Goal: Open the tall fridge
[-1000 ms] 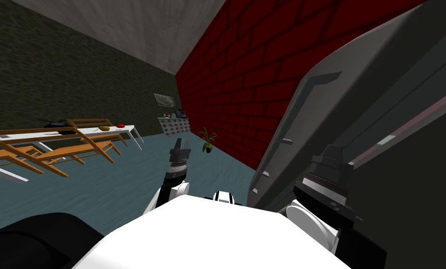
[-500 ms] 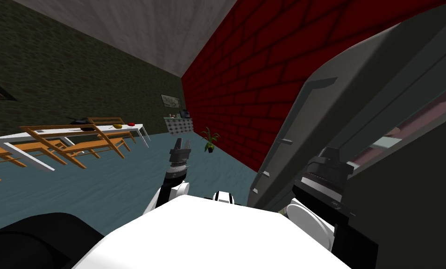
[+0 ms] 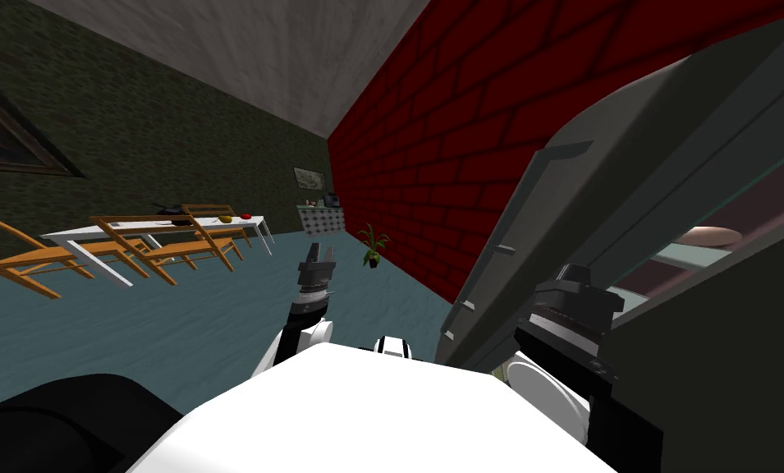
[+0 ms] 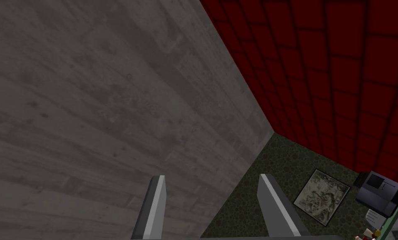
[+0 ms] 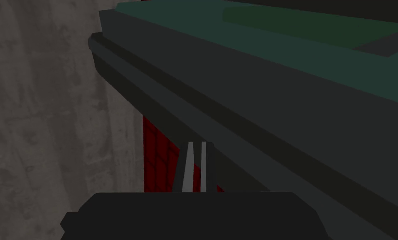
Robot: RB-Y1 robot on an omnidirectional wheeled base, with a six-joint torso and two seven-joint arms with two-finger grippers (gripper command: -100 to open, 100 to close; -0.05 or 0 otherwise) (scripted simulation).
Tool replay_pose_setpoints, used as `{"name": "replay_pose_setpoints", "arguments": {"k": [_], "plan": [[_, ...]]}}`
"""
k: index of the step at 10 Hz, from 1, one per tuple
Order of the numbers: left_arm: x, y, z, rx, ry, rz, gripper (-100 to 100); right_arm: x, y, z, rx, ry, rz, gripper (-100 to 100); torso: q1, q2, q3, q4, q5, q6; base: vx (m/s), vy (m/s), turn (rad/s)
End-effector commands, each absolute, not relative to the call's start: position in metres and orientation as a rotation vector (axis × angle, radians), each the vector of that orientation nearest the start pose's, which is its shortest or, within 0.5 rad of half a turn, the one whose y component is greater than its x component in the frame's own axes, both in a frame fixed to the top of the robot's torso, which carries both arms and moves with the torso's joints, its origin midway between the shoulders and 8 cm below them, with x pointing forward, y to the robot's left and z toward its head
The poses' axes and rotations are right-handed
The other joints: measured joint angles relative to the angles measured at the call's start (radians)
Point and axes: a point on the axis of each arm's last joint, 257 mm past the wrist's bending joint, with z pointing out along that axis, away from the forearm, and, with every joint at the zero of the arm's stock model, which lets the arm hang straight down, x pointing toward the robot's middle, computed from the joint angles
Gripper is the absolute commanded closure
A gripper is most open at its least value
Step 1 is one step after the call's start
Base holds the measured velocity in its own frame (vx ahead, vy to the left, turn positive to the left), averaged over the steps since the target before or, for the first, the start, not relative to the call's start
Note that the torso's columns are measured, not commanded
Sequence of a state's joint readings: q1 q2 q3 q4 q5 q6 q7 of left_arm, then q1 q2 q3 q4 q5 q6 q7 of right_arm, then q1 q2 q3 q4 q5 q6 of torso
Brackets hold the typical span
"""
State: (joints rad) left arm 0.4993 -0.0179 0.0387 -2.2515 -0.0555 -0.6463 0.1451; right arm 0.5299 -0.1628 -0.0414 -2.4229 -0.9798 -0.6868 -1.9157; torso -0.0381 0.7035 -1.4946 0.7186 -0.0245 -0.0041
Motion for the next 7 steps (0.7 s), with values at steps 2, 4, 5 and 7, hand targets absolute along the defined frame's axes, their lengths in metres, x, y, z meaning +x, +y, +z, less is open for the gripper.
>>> {"name": "replay_pose_setpoints", "arguments": {"k": [2,4,5,7], "plan": [[0.322,0.281,0.038,-0.580,0.520,-1.394,0,0.289,-0.407,0.042,-0.474,0.973,-2.113,-100,-0.001,0.001,0.001,0.000,-0.001,0.002,-0.012,-0.002,0.045],[0.322,0.281,0.038,-0.580,0.520,-1.394,0,0.290,-0.408,0.039,-0.466,0.982,-2.085,-100,-0.002,0.001,0.001,0.000,-0.001,0.002,-0.009,0.005,0.047],[0.322,0.281,0.038,-0.580,0.520,-1.394,0,0.291,-0.409,0.038,-0.461,0.987,-2.064,-100,-0.003,0.001,-0.001,0.000,0.000,0.002,-0.013,-0.007,0.076],[0.322,0.281,0.038,-0.580,0.520,-1.394,0,0.285,-0.406,0.053,-0.425,0.946,-2.069,-100,-0.004,-0.001,-0.001,-0.002,-0.002,0.002,-0.024,0.007,0.035]]}}
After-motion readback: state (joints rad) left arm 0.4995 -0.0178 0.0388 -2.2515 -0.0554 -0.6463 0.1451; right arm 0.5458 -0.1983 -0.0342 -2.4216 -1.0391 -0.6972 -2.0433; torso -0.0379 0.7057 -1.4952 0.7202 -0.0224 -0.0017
